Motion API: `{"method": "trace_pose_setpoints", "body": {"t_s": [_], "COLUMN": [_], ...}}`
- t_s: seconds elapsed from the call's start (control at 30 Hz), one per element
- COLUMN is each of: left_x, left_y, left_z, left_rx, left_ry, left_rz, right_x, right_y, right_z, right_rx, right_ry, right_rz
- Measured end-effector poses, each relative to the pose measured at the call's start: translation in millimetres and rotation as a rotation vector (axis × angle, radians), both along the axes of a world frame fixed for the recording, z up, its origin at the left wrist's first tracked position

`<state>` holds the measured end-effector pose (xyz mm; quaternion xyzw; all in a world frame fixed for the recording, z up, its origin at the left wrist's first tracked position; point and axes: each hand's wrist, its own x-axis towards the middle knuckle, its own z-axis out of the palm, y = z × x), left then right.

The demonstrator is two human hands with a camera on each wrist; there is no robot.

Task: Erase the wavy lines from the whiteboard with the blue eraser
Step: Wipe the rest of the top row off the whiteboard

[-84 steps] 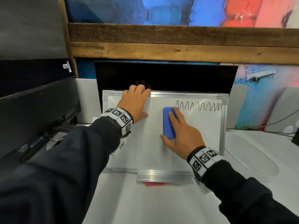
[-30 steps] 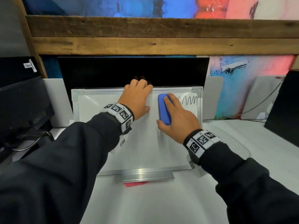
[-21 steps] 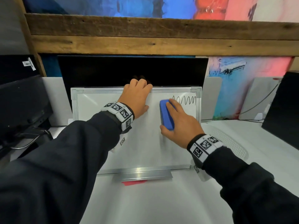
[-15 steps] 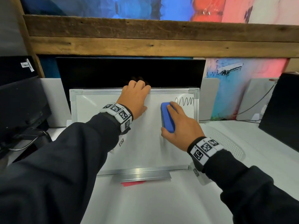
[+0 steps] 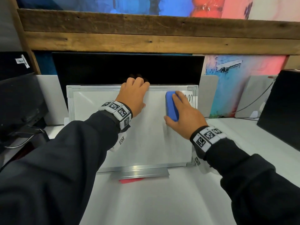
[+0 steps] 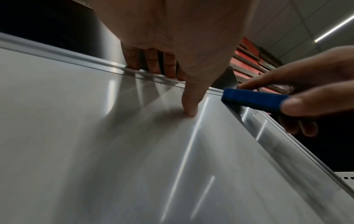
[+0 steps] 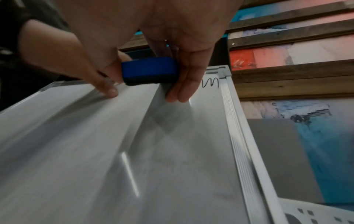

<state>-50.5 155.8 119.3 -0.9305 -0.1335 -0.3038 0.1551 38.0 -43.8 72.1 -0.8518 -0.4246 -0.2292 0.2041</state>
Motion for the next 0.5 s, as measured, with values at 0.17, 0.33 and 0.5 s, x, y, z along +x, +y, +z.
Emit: {"method": "trace_pose_setpoints", "body": {"t_s": [0.17, 0.33, 0.5], "left_x": [-1, 2, 0], "left_y": [3, 1, 4], "left_z": [1, -3, -2], "left_rx": [0.004, 0.014, 0.018], "left_ry": [0.004, 0.000, -0.008], "left_rz": [0.000, -0.007, -0.006], "right_x": [-3, 12, 8], "right_y": [-7, -12, -20], "right_z": [-11, -4, -21], "right_rx": [-0.031, 0.016, -0.022], "right_ry": [-0.015, -0.010, -0.013], "right_rz": [0.008, -0.037, -0.038]}}
